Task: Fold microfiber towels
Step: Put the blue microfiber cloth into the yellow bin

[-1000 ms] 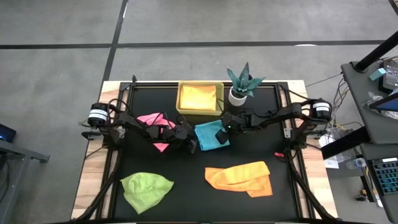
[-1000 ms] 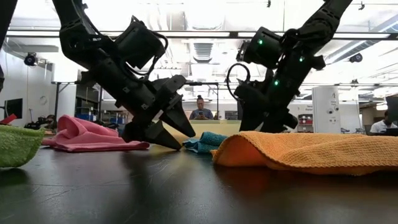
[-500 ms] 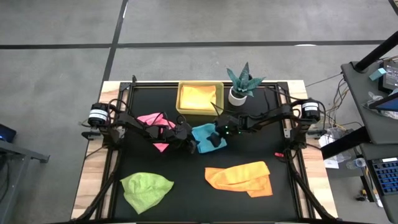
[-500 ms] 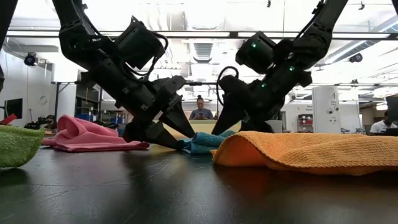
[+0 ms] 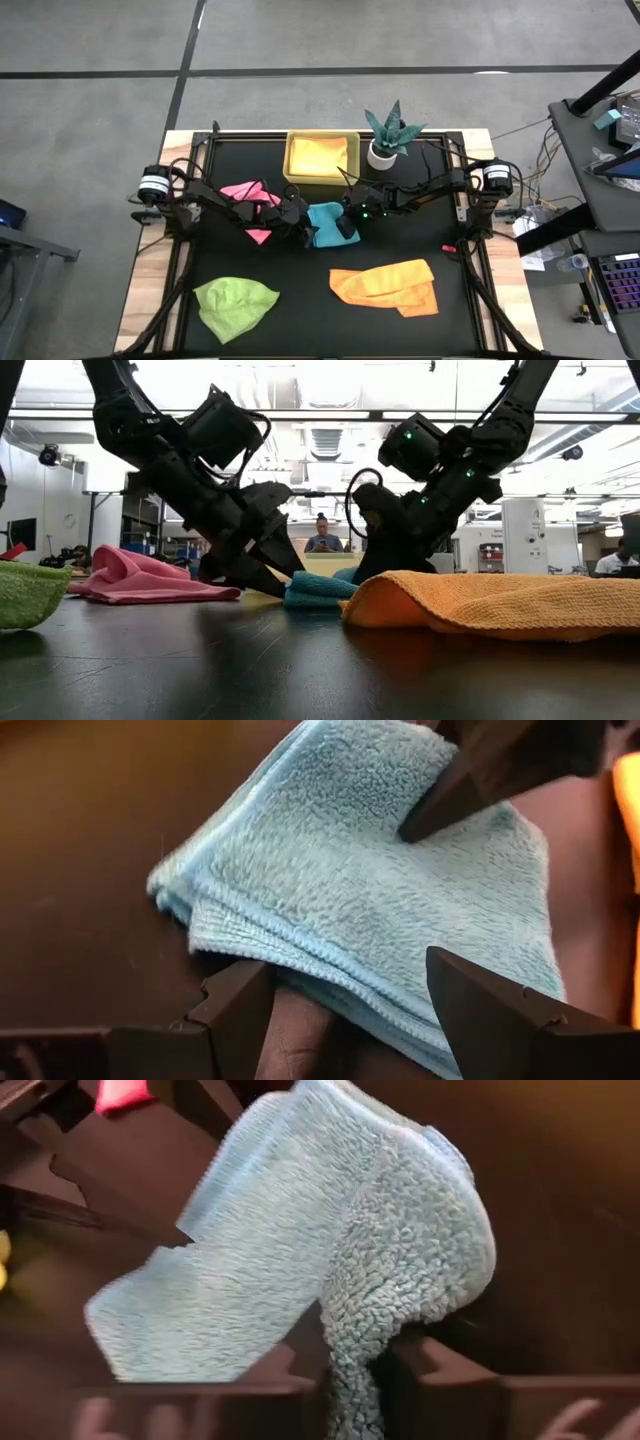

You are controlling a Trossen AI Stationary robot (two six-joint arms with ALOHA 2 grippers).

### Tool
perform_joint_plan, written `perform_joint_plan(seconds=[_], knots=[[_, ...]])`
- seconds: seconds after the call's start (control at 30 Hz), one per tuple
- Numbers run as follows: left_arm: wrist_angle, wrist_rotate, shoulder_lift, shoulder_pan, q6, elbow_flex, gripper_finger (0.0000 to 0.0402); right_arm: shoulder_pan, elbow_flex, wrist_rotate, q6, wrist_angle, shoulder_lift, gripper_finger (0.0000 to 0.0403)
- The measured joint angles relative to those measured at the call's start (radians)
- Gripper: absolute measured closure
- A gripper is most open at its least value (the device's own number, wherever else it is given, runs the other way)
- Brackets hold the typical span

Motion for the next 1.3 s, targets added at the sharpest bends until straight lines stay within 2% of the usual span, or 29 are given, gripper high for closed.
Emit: perform_joint_plan(seconds=[0.07,0.17,0.43,0.63,0.8,1.03,1.3], knots=[[-0.033,0.0,-0.034,0.002,0.046,0.0,0.0159,0.002,0.0,0.002,-0.02,0.001,-0.016,0.0384],[-0.105,-0.024,-0.103,0.005,0.124,0.0,0.0159,0.004,0.0,0.003,-0.028,-0.004,-0.045,0.0387],[-0.238,-0.184,-0.357,0.004,0.342,-0.02,0.0159,0.006,0.034,0.015,-0.053,-0.015,-0.136,0.0389],[-0.242,-0.232,-0.556,0.004,0.516,-0.032,0.0159,0.003,0.192,0.043,-0.147,-0.158,-0.143,0.0389],[-0.181,-0.264,-0.679,0.004,0.645,-0.033,0.0159,-0.031,0.366,0.114,-0.242,-0.284,-0.142,0.0389],[-0.149,-0.289,-0.784,0.004,0.752,-0.033,0.0159,-0.155,0.543,0.118,-0.298,-0.315,-0.119,0.039],[-0.139,-0.299,-0.8,0.005,0.799,-0.033,0.0159,-0.289,0.676,0.096,-0.292,-0.333,0.038,0.039]])
